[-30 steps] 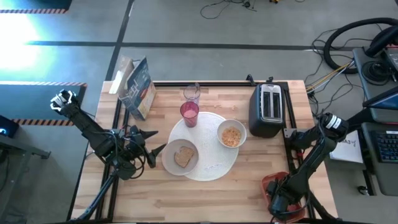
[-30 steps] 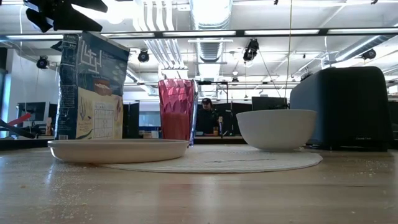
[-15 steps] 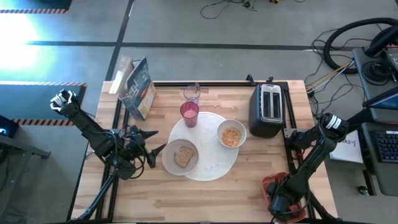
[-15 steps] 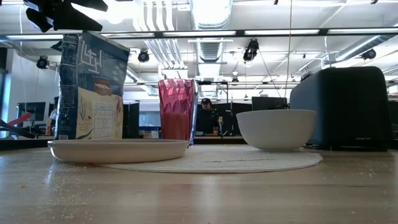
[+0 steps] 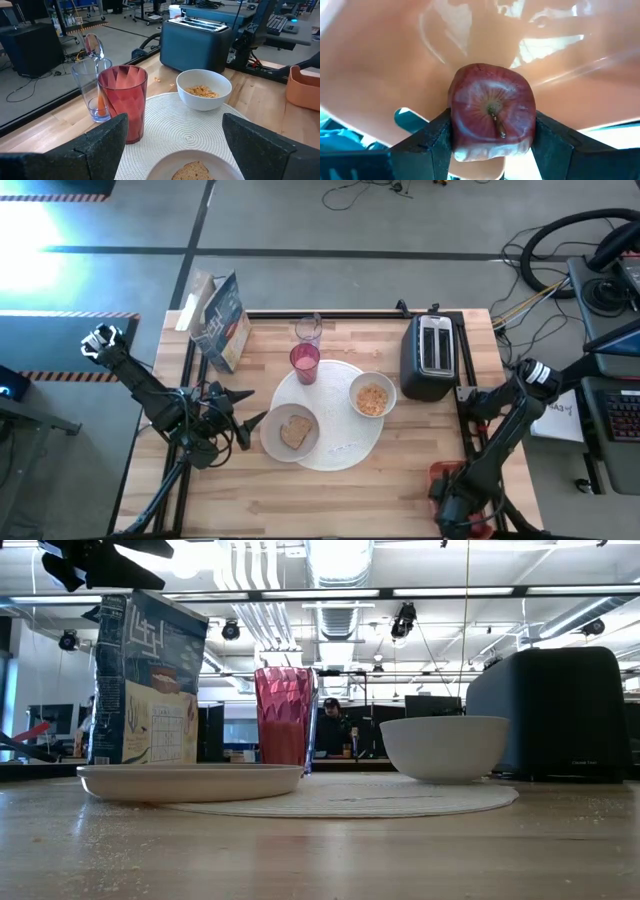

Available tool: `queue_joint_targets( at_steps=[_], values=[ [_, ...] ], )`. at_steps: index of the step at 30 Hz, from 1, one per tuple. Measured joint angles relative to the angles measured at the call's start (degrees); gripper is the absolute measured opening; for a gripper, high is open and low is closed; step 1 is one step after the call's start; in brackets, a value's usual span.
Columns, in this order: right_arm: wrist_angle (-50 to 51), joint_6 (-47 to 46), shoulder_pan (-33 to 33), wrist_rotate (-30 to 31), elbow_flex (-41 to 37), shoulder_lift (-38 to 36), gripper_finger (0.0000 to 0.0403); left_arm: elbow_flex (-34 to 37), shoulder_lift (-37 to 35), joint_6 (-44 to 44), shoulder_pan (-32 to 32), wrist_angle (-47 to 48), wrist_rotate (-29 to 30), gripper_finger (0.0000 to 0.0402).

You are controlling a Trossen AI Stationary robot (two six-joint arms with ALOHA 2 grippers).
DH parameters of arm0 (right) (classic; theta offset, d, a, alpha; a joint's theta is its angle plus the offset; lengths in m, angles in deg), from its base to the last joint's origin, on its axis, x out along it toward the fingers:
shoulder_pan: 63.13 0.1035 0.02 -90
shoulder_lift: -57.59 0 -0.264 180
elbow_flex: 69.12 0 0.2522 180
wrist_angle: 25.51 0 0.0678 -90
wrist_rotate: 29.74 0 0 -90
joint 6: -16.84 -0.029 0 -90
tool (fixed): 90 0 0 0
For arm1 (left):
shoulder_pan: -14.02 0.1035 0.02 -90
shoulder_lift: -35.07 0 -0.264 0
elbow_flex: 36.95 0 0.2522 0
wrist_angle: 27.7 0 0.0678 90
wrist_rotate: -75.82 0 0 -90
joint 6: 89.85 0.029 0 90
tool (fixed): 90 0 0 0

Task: Arrange a breakfast setting
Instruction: Put the apple on the white table mat to the bottom of the brown plate

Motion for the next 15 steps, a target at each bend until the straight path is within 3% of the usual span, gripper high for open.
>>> queue_joint_targets(
  at_steps=[15],
  values=[
    [6.72, -4.76, -0.02, 3.80, 0.29, -7.75, 0.0202, 0.00, 0.00, 0.70, 0.01, 0.25, -0.52, 0.0307]
  ],
)
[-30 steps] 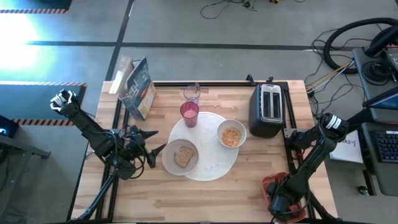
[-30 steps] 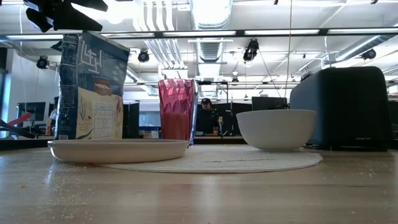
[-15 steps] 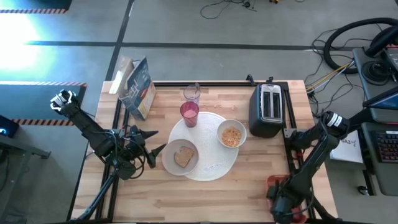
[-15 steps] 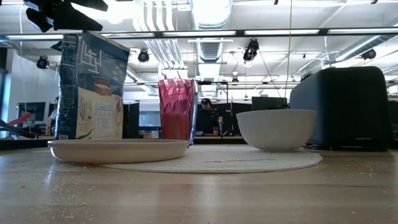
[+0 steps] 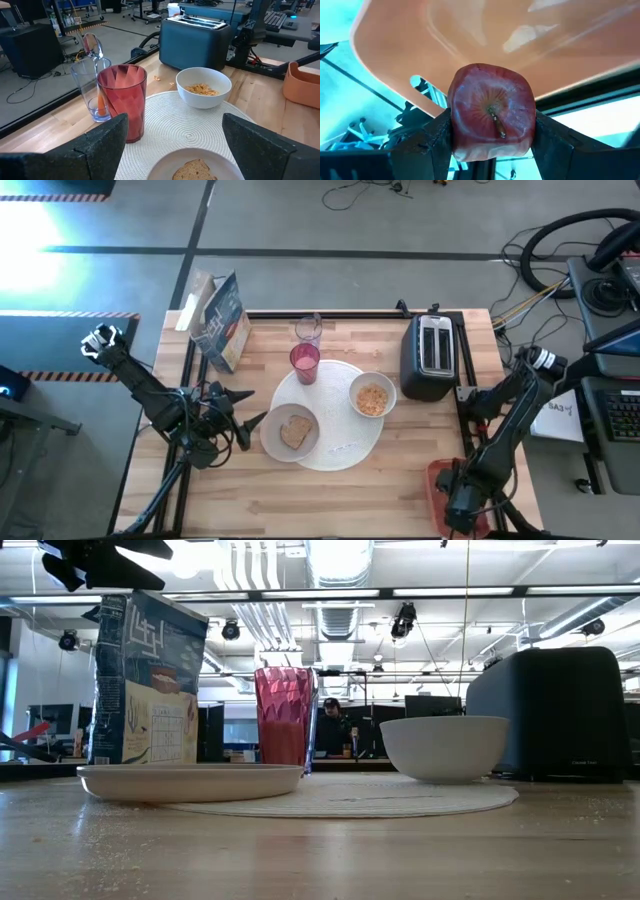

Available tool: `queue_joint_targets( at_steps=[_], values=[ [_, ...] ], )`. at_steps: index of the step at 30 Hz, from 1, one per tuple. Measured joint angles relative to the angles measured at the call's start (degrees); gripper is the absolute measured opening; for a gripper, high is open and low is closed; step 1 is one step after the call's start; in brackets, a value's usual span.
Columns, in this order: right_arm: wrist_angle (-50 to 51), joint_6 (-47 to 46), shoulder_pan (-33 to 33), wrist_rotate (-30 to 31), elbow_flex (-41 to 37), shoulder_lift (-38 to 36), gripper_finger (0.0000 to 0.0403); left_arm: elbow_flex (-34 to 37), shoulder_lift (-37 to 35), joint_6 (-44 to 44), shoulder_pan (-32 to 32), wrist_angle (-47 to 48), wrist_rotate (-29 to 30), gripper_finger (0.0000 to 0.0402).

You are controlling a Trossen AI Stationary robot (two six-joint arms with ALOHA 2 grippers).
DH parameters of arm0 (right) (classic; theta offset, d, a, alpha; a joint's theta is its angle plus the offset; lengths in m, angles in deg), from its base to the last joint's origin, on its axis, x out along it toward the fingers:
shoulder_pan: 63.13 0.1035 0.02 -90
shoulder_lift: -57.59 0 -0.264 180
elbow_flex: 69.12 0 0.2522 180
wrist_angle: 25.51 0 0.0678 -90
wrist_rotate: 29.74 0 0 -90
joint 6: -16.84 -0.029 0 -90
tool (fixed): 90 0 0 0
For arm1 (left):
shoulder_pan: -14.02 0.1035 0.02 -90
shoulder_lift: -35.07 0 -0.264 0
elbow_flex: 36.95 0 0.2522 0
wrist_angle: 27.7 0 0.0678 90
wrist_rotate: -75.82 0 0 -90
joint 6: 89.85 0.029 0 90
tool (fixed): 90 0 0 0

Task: Arrange a breakfast setting
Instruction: Put the apple on the white table mat to the bottom of the brown plate

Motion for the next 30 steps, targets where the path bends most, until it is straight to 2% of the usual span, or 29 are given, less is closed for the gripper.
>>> queue_joint_targets(
  at_steps=[4, 9, 13, 18, 20, 22, 26, 30],
  values=[
    [1.76, -0.24, 0.00, 2.26, 0.00, -1.64, 0.0202, 0.00, 0.00, 0.98, 0.00, -0.04, -0.03, 0.0307],
    [2.28, -1.25, -0.01, 13.18, 0.74, -5.04, 0.0202, 0.00, 0.00, 1.03, -0.01, 0.00, -0.07, 0.0307],
    [3.28, -1.23, -0.06, 25.64, 2.58, -8.15, 0.0202, 0.00, 0.00, 1.03, -0.01, 0.02, -0.20, 0.0307],
    [4.35, 0.05, -0.97, 48.30, 3.63, -10.35, 0.0202, 0.00, 0.00, 1.05, 0.01, 0.21, -0.20, 0.0307],
    [4.40, 1.85, -1.96, 54.55, 3.63, -10.50, 0.0202, 0.00, 0.00, 1.45, 0.00, 0.23, -0.19, 0.0307],
    [4.41, 4.02, -3.69, 58.05, 3.63, -10.17, 0.0202, 0.00, 0.00, 1.51, 0.01, 0.25, -0.37, 0.0307],
    [4.32, 7.33, -8.20, 62.92, 3.63, -8.48, 0.0201, 0.00, 0.00, 1.55, 0.01, 0.42, -4.37, 0.0307],
    [1.00, 11.44, -13.02, 66.88, 3.63, -5.65, 0.0201, 0.00, 0.00, 2.25, 0.01, 2.02, -15.35, 0.0307]
  ],
)
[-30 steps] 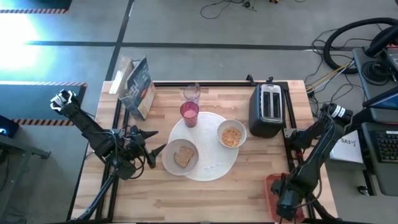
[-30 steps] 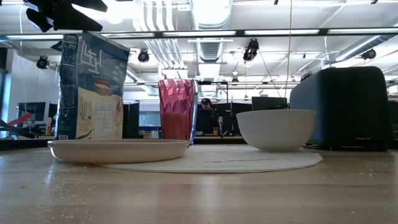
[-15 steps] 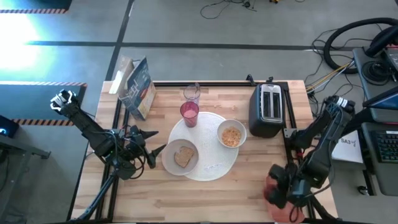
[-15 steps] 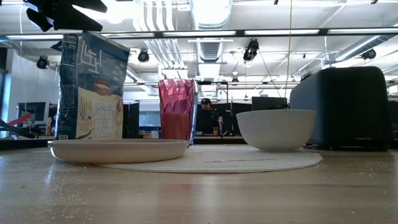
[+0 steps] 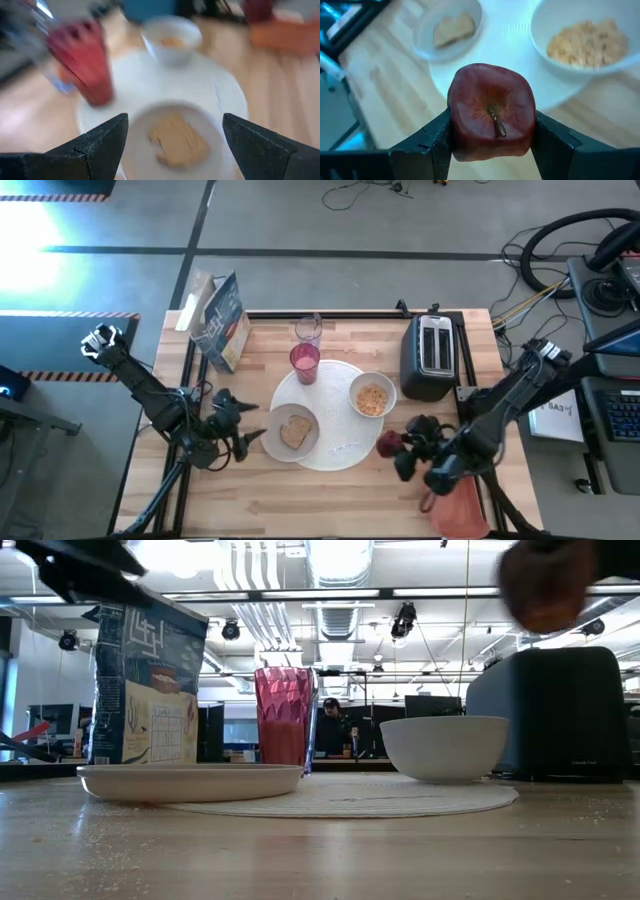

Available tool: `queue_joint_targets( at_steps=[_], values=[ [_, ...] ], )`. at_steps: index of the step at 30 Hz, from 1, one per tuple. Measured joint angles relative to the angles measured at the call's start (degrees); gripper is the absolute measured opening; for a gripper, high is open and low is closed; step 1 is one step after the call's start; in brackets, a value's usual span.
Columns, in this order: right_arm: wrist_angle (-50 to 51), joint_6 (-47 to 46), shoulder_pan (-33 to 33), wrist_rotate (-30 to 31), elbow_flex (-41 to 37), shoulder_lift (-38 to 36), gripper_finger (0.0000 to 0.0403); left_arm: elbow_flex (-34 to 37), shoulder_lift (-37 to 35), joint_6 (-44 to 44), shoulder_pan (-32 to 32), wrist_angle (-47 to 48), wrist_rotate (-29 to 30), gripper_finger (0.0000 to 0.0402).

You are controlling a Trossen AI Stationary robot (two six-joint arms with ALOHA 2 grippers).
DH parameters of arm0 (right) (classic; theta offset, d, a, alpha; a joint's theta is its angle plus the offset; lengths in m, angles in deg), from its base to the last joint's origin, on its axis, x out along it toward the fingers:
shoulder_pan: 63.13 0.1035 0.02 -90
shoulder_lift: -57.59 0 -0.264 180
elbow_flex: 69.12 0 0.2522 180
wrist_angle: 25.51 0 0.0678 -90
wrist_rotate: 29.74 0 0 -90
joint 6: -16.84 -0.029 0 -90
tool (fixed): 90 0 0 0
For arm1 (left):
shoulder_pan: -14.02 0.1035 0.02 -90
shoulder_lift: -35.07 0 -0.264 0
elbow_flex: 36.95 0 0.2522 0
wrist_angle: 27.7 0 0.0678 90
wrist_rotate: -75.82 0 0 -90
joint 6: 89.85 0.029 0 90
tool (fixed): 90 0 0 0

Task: Arrange a breakfast setting
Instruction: Put the apple on the white table mat to the bottom of the brown plate

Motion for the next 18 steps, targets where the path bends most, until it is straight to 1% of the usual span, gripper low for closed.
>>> queue_joint_targets(
  at_steps=[3, 7, 10, 15, 18],
  values=[
    [-5.80, 4.57, -3.25, 2.93, 0.00, 2.79, 0.0201, 0.00, -0.08, -2.12, -0.02, 3.47, -8.21, 0.0307],
    [-15.95, 14.14, -6.44, 3.89, -0.02, 6.50, 0.0201, 0.00, -0.07, -10.18, -0.02, 11.77, -13.22, 0.0307],
    [-21.01, 18.98, -7.81, 3.89, 0.26, 8.52, 0.0201, 0.35, 0.03, -16.18, 0.00, 16.98, -17.20, 0.0307],
    [-21.90, 21.89, -8.83, 4.06, 2.53, 10.49, 0.0201, 3.68, 1.30, -21.85, 0.00, 17.40, -23.29, 0.0307],
    [-21.86, 24.49, -8.94, 4.49, 4.07, 11.21, 0.0201, 6.56, 2.73, -24.78, 0.00, 16.32, -24.60, 0.0307]
  ],
)
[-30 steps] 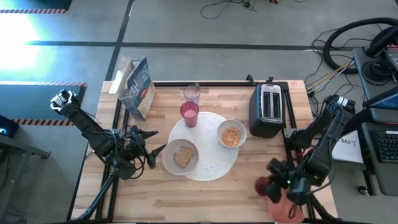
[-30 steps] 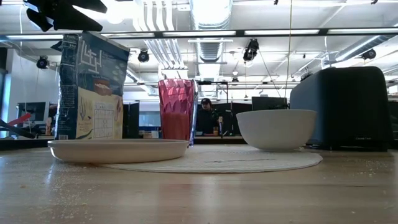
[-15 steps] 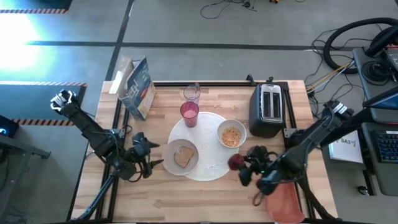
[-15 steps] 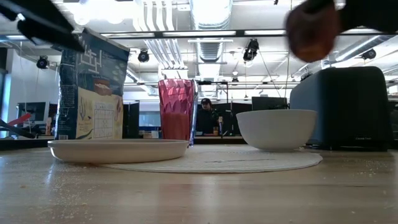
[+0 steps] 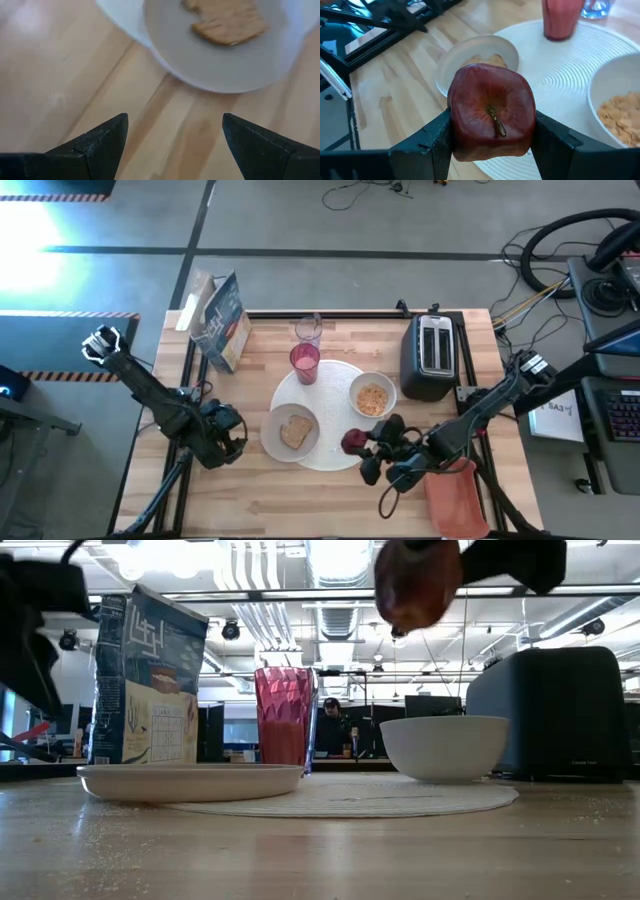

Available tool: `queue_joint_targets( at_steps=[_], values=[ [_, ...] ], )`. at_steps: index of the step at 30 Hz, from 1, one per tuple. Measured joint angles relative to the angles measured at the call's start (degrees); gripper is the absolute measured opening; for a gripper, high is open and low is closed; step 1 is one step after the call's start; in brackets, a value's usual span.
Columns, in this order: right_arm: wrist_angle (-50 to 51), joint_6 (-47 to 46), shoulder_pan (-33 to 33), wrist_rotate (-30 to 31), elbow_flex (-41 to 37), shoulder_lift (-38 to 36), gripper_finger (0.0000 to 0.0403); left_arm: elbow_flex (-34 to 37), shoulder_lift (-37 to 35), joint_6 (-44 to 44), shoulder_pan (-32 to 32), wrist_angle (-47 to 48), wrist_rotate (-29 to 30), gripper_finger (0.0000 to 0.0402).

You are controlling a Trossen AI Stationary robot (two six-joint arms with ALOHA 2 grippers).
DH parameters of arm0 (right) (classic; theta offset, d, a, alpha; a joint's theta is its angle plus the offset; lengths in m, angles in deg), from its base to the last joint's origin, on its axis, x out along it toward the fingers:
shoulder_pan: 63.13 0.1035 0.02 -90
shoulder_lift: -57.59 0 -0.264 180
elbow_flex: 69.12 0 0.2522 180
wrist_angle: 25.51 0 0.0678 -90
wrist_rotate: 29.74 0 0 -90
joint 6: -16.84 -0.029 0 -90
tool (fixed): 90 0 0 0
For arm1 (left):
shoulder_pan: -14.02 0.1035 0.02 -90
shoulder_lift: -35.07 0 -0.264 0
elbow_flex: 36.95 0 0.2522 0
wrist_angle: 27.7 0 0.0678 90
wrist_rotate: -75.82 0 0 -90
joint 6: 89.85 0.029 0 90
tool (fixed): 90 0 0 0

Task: Arrange a breakfast setting
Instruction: Put the apple on the white table mat to the bottom of the brown plate

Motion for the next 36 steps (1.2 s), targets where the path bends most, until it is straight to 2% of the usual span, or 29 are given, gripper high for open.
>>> queue_joint_targets(
  at_steps=[9, 22, 30, 36],
  values=[
    [-0.05, 6.05, -0.26, 2.62, 4.14, 0.36, 0.0201, 5.98, 4.48, -1.09, 0.00, -11.17, -0.04, 0.0307],
    [-0.04, 8.65, -0.33, 4.06, 4.70, 0.36, 0.0201, 5.56, 14.87, 5.38, 0.00, -21.48, 0.47, 0.0307],
    [-0.05, 8.58, -0.33, 4.04, 4.70, 0.36, 0.0206, 3.69, 19.98, 5.73, 0.46, -22.13, 4.62, 0.0307],
    [-0.07, 8.60, -0.33, 4.04, 4.68, 0.36, 0.0209, 2.21, 22.20, 9.01, 3.35, -22.16, 5.25, 0.0307]
  ],
)
